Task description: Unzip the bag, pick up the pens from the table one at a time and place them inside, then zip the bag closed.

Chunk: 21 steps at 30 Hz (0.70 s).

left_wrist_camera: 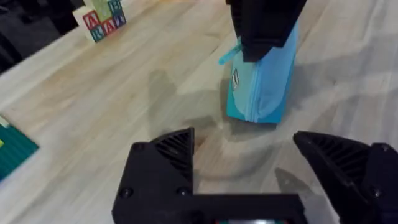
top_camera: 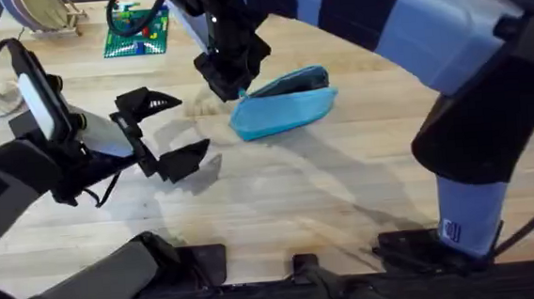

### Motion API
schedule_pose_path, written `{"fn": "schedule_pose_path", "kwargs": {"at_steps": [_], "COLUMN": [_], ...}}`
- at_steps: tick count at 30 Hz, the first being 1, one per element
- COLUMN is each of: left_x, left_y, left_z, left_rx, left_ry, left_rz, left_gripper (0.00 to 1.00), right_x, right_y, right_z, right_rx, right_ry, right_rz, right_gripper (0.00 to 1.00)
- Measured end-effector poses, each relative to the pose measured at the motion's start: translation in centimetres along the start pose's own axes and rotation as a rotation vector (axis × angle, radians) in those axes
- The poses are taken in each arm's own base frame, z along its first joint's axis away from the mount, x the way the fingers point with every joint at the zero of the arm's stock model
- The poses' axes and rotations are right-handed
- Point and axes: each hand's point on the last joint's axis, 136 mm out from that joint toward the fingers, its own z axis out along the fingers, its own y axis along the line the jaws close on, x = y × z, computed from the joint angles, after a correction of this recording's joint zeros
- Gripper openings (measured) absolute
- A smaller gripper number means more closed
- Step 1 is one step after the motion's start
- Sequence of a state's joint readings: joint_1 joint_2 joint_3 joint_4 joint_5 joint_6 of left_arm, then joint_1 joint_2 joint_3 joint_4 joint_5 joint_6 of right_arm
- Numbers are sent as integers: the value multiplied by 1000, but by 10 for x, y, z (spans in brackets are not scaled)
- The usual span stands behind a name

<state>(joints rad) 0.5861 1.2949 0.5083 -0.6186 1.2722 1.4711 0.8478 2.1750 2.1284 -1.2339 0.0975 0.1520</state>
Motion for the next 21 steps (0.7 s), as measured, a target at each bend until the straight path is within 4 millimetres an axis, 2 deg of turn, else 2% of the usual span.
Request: {"fn": "schedule_pose_path", "kwargs": {"at_steps": [10,18,21], "left_x": [-17,-31,-30], "left_y": [12,11,10], "left_z": [7,19,25], "left_rx": [0,48,78], "left_ry": [-72,-117,-139], "left_rz": [117,139,122], "left_gripper": [992,992,992], "right_x": [0,0,0], "right_y": [0,0,0], "right_z": [0,0,0], "right_rx": [0,0,0], "right_ry": [-1,-1,-1], "right_rz": [0,0,0], "right_gripper": [31,31,31]}}
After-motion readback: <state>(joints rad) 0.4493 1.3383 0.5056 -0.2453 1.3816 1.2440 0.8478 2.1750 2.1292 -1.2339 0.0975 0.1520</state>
